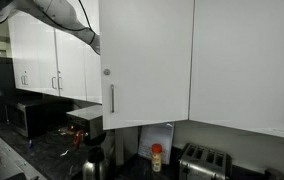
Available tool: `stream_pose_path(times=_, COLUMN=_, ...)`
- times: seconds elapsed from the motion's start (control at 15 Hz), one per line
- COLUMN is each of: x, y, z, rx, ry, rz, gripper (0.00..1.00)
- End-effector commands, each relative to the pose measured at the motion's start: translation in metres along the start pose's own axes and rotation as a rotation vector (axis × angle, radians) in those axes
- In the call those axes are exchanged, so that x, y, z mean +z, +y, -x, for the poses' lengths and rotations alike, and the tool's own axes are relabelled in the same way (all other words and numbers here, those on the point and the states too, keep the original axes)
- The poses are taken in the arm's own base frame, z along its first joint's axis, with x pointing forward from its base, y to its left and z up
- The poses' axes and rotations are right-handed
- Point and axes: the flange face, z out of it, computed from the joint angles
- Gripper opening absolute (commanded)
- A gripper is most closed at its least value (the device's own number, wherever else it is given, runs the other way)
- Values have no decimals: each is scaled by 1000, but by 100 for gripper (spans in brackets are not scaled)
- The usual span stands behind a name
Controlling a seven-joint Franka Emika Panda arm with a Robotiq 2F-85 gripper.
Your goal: Open the right cabinet door, take the container and put it in the cabinet, then close the cabinet door
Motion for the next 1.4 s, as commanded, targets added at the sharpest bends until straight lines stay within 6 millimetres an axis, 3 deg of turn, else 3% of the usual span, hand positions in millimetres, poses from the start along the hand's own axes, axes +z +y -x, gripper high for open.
stream_pose_path(times=0.0, x=-15, y=-6, z=14, rx=-21, ry=-32, rz=-49, gripper=100)
stream_pose_path(times=0.87, x=-76, y=-22, z=67, rx=-25, ry=-99, rz=-74, gripper=100)
stream_pose_path(times=1.33, x=-94, y=-43, z=100, rx=-42, ry=-150, rz=-101, gripper=100)
